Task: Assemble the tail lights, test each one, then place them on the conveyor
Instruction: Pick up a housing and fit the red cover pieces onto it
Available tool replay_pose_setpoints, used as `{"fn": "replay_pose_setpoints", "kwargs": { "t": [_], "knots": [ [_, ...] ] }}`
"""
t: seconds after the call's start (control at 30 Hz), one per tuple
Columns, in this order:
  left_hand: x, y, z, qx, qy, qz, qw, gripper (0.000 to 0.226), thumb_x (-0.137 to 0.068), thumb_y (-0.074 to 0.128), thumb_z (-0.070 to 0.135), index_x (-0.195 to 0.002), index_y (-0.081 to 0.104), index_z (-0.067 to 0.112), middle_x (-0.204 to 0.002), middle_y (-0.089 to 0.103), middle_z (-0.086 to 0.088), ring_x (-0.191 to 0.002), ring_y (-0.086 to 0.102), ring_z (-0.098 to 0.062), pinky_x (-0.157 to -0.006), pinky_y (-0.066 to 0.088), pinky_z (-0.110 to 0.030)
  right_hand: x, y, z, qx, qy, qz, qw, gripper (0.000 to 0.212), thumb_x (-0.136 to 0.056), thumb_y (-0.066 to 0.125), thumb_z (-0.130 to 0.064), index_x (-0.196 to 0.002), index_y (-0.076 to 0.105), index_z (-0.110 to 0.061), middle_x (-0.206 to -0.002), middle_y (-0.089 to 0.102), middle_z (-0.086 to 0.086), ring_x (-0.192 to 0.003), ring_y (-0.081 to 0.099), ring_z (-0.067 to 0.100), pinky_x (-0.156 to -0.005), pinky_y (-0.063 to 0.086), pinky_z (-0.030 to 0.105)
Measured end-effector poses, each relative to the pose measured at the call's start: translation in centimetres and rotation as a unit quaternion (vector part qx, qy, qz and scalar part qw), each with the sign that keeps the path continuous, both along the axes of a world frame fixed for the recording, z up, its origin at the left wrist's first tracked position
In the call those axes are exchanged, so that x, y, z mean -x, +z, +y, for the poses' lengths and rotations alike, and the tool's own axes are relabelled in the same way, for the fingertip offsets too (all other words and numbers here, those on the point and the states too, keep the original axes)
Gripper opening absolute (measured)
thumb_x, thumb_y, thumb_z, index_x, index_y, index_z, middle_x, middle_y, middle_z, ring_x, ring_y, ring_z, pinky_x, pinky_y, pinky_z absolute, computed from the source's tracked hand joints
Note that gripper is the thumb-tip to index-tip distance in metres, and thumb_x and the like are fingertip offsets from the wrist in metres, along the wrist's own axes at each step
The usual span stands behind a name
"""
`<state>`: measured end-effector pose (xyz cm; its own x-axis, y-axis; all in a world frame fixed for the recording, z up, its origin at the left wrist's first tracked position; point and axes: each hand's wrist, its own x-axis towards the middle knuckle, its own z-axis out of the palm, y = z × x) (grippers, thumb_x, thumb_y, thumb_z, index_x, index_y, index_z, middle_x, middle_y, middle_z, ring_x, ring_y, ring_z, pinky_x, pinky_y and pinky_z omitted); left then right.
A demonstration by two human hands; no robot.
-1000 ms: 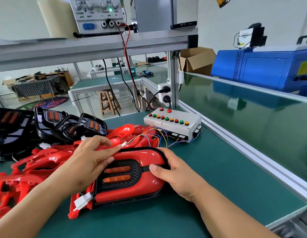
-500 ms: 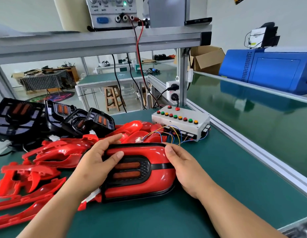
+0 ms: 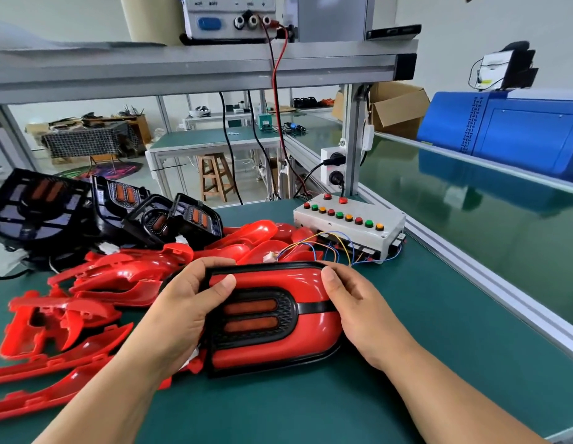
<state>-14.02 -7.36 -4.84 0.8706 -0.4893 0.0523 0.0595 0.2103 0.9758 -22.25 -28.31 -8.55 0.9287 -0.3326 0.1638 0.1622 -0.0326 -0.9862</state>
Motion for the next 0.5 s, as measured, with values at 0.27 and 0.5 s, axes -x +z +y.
{"fn": "replay_pose_setpoints", "kwargs": {
  "t": [0.27,0.5],
  "knots": [
    [-0.19,-0.02,0.25,0.01,0.001,-0.009,1.0,0.032,-0.074,0.066,0.012,-0.105,0.066,0.012,-0.098,0.072,-0.02,-0.088,0.072,-0.036,-0.063,0.059,-0.041,-0.16,0.17,0.04,-0.079,0.035,-0.012,0.996,0.046,-0.073,0.069,-0.045,-0.111,0.066,-0.019,-0.107,0.074,0.003,-0.095,0.071,0.017,-0.075,0.055,0.024],
    [-0.66,-0.01,0.42,-0.003,0.009,-0.044,0.999,0.025,-0.069,0.07,0.012,-0.093,0.073,0.016,-0.091,0.073,-0.014,-0.081,0.072,-0.026,-0.063,0.059,-0.032,-0.11,-0.09,-0.07,-0.139,0.051,-0.035,0.988,0.038,-0.07,0.073,-0.038,-0.1,0.068,-0.015,-0.098,0.074,0.007,-0.086,0.07,0.019,-0.072,0.057,0.028]
  ]
}}
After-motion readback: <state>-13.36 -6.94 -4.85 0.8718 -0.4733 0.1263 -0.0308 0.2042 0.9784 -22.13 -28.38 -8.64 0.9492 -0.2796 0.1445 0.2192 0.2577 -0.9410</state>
